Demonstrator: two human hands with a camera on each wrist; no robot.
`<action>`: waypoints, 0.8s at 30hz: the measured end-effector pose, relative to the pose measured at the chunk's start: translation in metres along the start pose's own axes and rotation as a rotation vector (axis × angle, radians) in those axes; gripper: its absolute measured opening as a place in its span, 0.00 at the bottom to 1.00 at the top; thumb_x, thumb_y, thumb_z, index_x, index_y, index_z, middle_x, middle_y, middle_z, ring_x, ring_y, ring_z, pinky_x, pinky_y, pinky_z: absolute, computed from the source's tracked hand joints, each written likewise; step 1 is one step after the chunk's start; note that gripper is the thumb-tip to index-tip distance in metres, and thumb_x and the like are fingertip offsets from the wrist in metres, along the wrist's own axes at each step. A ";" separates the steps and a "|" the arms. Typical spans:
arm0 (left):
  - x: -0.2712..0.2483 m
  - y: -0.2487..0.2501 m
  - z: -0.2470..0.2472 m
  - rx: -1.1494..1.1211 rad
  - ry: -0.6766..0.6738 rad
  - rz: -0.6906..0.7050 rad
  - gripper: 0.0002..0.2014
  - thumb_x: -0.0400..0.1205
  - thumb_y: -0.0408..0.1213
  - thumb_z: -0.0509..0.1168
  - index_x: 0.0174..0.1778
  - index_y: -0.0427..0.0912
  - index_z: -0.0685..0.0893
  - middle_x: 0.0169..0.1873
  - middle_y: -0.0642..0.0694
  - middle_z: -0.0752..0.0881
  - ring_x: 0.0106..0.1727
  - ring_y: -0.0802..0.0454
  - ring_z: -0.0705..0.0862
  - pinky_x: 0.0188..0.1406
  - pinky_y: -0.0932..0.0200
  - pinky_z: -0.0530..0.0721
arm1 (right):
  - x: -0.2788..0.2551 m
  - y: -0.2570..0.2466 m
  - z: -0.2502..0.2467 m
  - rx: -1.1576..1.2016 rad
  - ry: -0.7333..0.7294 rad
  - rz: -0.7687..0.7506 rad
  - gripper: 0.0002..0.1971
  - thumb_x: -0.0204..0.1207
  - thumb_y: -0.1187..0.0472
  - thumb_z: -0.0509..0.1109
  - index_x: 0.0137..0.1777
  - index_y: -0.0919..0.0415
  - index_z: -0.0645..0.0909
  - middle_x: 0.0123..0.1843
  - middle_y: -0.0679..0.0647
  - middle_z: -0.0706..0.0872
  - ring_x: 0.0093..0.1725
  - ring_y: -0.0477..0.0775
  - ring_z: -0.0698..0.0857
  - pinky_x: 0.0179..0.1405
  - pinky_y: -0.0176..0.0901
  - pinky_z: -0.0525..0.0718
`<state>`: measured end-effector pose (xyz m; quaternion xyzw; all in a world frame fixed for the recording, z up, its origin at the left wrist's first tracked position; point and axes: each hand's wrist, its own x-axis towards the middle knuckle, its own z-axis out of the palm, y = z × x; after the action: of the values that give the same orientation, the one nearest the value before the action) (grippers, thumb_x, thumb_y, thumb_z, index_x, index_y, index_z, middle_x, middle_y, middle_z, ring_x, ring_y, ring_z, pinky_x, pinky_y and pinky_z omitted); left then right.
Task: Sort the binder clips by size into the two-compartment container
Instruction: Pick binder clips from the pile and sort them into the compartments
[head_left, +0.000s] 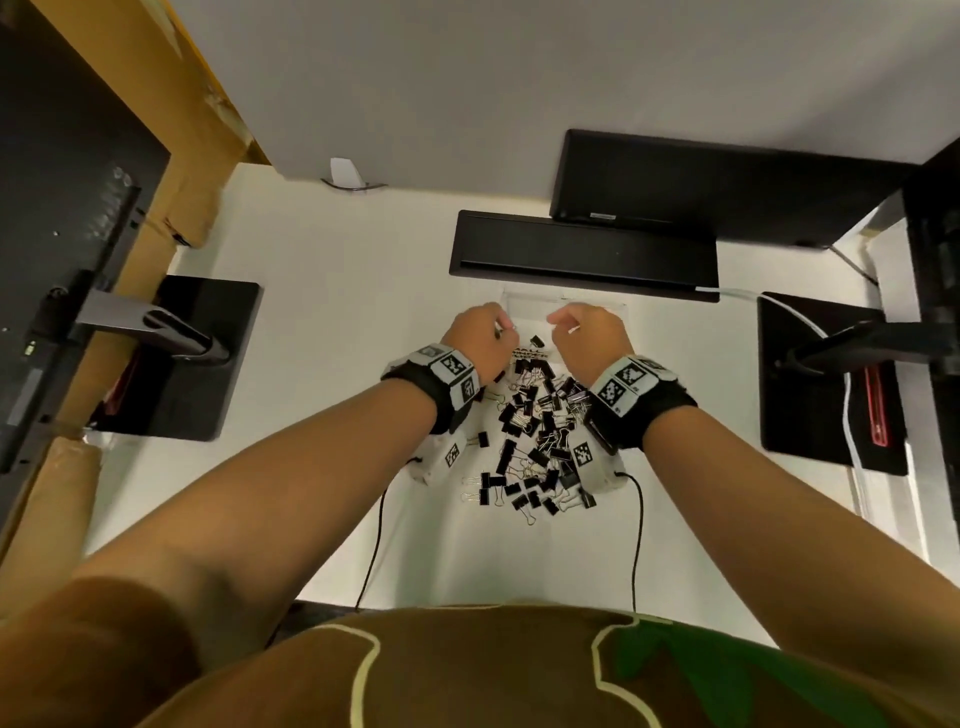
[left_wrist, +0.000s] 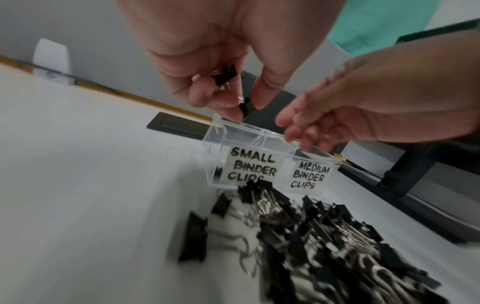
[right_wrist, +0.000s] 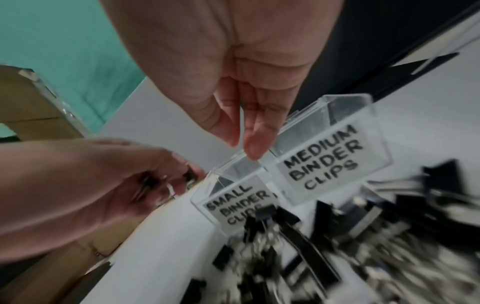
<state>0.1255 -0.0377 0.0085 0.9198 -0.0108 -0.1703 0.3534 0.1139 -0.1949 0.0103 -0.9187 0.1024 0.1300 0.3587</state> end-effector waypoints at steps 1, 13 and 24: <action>0.008 0.004 0.000 0.033 0.002 0.022 0.09 0.81 0.37 0.60 0.54 0.41 0.82 0.48 0.44 0.83 0.44 0.49 0.80 0.45 0.58 0.79 | -0.008 0.006 0.000 0.008 0.001 0.002 0.14 0.80 0.63 0.59 0.58 0.56 0.83 0.58 0.53 0.86 0.52 0.48 0.81 0.51 0.37 0.76; 0.035 0.016 0.023 0.441 -0.165 0.291 0.17 0.83 0.35 0.57 0.69 0.45 0.76 0.69 0.43 0.75 0.71 0.43 0.70 0.69 0.48 0.75 | -0.086 0.050 0.061 -0.335 -0.467 -0.204 0.14 0.81 0.62 0.60 0.63 0.55 0.81 0.60 0.55 0.77 0.64 0.54 0.75 0.60 0.47 0.79; -0.056 -0.051 0.029 0.307 -0.180 0.187 0.06 0.79 0.33 0.61 0.47 0.43 0.82 0.50 0.44 0.79 0.54 0.46 0.78 0.51 0.52 0.81 | -0.078 0.039 0.060 -0.302 -0.370 -0.276 0.14 0.77 0.63 0.63 0.62 0.57 0.80 0.60 0.56 0.79 0.62 0.54 0.76 0.59 0.45 0.76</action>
<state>0.0583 -0.0107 -0.0282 0.9390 -0.1534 -0.2144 0.2210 0.0194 -0.1742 -0.0325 -0.9276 -0.1115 0.2591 0.2448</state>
